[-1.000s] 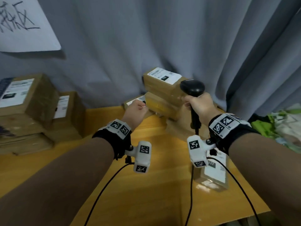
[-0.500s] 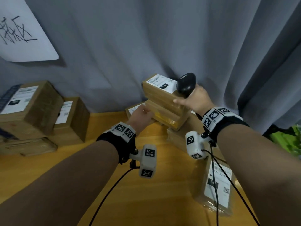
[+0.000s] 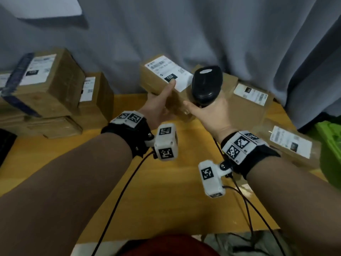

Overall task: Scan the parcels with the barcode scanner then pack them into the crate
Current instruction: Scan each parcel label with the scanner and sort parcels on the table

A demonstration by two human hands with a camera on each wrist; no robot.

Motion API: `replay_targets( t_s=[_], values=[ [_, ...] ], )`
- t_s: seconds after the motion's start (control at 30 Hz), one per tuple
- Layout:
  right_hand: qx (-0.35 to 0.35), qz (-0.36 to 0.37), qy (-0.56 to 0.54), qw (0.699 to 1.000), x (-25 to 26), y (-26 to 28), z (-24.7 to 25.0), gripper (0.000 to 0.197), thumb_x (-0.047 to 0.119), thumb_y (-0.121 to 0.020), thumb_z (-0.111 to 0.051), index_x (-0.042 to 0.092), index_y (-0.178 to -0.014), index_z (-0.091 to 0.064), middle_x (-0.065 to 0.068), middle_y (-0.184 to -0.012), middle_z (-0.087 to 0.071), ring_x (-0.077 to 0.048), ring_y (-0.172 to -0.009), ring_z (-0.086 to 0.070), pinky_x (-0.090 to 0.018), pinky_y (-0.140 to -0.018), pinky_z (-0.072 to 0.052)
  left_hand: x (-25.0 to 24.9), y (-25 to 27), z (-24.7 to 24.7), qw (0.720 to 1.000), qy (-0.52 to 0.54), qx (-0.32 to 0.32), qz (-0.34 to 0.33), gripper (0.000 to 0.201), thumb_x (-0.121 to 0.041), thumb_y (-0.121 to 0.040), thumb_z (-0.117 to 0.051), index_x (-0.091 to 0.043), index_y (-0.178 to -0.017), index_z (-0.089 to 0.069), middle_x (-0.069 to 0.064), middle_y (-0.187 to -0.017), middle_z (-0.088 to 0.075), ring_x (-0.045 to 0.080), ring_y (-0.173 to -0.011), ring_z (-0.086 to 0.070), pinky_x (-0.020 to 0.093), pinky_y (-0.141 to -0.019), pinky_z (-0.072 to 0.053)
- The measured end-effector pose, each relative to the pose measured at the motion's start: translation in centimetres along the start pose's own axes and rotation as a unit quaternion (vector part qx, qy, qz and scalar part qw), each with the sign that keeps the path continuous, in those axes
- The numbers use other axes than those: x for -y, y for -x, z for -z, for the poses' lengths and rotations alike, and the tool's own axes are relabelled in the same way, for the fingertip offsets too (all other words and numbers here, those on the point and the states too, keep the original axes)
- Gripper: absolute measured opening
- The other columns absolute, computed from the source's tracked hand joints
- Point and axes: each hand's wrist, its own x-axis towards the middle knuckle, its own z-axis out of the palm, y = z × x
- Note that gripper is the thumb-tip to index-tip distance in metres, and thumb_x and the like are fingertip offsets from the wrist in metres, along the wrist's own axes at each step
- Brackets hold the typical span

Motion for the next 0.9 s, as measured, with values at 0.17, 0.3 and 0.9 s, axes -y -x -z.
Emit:
replay_targets(
  t_s=[0.17, 0.3, 0.9],
  values=[
    [0.139, -0.053, 0.034, 0.988, -0.9, 4.8, -5.3, 0.066, 0.063, -0.06, -0.077, 0.023, -0.111, -0.064, -0.002, -0.109, -0.066, -0.016, -0.106, -0.062, -0.038, -0.091, -0.053, 3.1, 0.9, 6.3, 0.993, -0.066, -0.08, 0.06, 0.03, -0.039, -0.083, -0.069, -0.014, -0.092, -0.056, 0.003, -0.09, -0.062, 0.018, -0.084, -0.061, 0.032, -0.07, -0.055],
    [0.218, -0.125, -0.019, 0.968, -0.2, 6.7, -8.1, 0.03, 0.032, -0.076, -0.081, 0.013, -0.097, -0.071, 0.0, -0.091, -0.072, -0.005, -0.084, -0.065, -0.014, -0.074, -0.05, 5.2, 1.4, 12.7, 0.988, -0.088, -0.096, 0.082, 0.042, -0.03, -0.083, -0.072, -0.01, -0.116, -0.055, 0.001, -0.097, -0.063, 0.022, -0.099, -0.061, 0.035, -0.073, -0.054],
    [0.277, -0.316, -0.067, 0.905, 9.3, 9.1, -13.9, 0.014, 0.017, -0.08, -0.074, 0.008, -0.077, -0.064, -0.005, -0.059, -0.059, -0.016, -0.049, -0.052, -0.024, -0.048, -0.044, 10.2, 1.5, 24.4, 0.981, -0.168, -0.006, 0.092, 0.056, -0.029, -0.082, -0.073, -0.018, -0.131, -0.05, -0.004, -0.12, -0.061, 0.013, -0.105, -0.059, 0.034, -0.077, -0.057]
  ],
)
